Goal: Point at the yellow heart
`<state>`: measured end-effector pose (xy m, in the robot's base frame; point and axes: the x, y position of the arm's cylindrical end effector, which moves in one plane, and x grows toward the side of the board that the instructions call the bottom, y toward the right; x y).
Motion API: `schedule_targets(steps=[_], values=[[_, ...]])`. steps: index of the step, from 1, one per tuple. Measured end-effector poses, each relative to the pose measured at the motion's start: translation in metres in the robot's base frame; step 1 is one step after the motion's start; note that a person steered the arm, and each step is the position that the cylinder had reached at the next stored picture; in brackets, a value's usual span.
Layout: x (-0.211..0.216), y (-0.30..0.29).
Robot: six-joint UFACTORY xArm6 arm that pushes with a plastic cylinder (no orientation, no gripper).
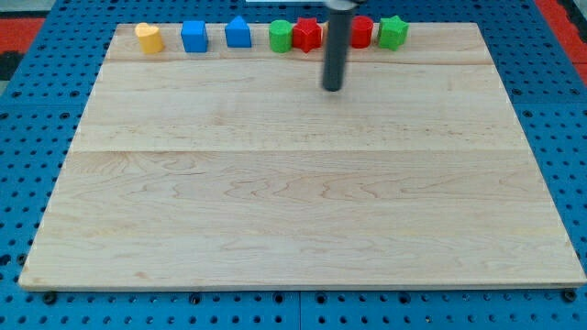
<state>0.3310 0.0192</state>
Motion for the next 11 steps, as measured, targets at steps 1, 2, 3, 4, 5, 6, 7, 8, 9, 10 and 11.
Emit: schedule_targets(steps=[1,2,3,4,5,6,7,8,9,10,11], values=[[0.006,-0.109],[0.006,-0.189],[0.006,-0.269],[0.005,-0.322],[-0.024,-0.324],[-0.079,-0.322],[-0.089,-0.322],[-0.099,-0.300],[-0.120,-0.284],[-0.140,-0.266],[-0.140,-0.246]])
